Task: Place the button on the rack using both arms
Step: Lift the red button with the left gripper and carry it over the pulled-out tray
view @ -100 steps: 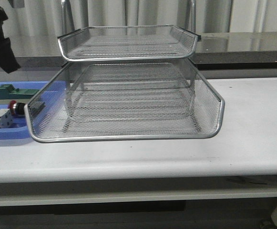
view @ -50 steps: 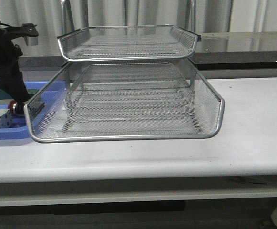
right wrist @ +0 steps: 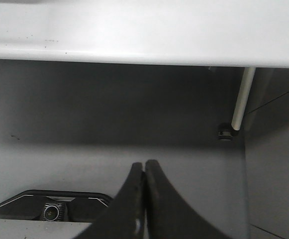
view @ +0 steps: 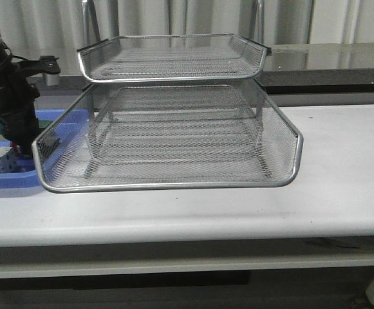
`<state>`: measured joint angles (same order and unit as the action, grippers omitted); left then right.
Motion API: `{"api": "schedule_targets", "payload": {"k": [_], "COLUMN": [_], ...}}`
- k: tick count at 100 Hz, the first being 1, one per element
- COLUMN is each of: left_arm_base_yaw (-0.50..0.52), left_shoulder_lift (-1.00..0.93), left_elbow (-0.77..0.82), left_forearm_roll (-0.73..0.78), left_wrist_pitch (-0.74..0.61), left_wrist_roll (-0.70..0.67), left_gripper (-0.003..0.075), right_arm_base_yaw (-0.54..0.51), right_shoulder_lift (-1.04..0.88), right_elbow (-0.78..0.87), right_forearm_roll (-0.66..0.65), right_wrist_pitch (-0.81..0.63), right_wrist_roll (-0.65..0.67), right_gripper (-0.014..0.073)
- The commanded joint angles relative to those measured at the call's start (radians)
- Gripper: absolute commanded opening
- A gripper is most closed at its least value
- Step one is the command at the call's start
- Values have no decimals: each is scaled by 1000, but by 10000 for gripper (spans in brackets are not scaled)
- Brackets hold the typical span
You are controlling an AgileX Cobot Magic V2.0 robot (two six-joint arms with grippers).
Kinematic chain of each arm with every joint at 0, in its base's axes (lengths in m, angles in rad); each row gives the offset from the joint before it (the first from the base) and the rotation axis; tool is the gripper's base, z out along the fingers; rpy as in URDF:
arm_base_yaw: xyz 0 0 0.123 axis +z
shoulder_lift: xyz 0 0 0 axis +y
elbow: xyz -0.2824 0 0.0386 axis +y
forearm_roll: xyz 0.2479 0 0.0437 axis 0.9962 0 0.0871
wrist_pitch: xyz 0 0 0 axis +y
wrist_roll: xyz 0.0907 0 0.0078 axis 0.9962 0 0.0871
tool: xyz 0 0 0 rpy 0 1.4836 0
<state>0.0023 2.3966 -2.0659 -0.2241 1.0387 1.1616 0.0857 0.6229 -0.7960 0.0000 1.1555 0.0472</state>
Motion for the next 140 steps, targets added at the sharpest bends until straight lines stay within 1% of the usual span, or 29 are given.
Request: {"api": "schedule_targets", "payload": {"k": [1, 27, 34, 39, 46, 51, 53, 58, 60, 65, 72, 78, 106, 116, 129, 140], "left_arm_base_yaw": [-7, -9, -9, -9, -9, -9, -9, -9, -9, -9, -9, -9, -1, 11, 18, 21], "left_shoulder_lift": [-54, -19, -19, -19, -23, -23, -23, -23, -23, -23, -23, -23, -25, -32, -77, -123], "left_elbow": [-33, -33, -33, -33, -33, -35, -35, -41, -43, -54, -76, -106, -302, -355, -361, -357], "left_forearm_roll": [-29, -33, -35, -35, -35, -35, -35, -35, -35, -35, -35, -35, -38, -38, -24, 11], "left_wrist_pitch": [-33, -38, -38, -38, -38, -38, -38, -33, -33, -22, 0, 32, 229, 228, 228, 228], "left_wrist_roll": [1, 1, 1, 1, 1, 1, 1, 1, 1, 1, -1, -3, -97, -190, -224, -282], "left_gripper": [573, 570, 559, 531, 450, 359, 335, 236, 212, 125, 36, -17, -20, -20, -20, -20], "right_arm_base_yaw": [-4, -4, -4, -4, -4, -4, -4, -4, -4, -4, -4, -4, -4, -4, -4, -4], "right_shoulder_lift": [0, 0, 0, 0, 0, 0, 0, 0, 0, 0, 0, 0, 0, 0, 0, 0], "right_elbow": [-33, -33, -33, -33, -33, -33, -33, -33, -33, -33, -33, -33, -33, -33, -33, -33], "right_forearm_roll": [0, 0, 0, 0, 0, 0, 0, 0, 0, 0, 0, 0, 0, 0, 0, 0], "right_wrist_pitch": [-42, -42, -42, -42, -42, -42, -42, -42, -42, -42, -42, -42, -42, -42, -42, -42], "right_wrist_roll": [-2, -2, -2, -2, -2, -2, -2, -2, -2, -2, -2, -2, -2, -2, -2, -2], "right_gripper": [-67, -67, -67, -67, -67, -67, -67, -67, -67, -67, -67, -67, -67, -67, -67, -67]}}
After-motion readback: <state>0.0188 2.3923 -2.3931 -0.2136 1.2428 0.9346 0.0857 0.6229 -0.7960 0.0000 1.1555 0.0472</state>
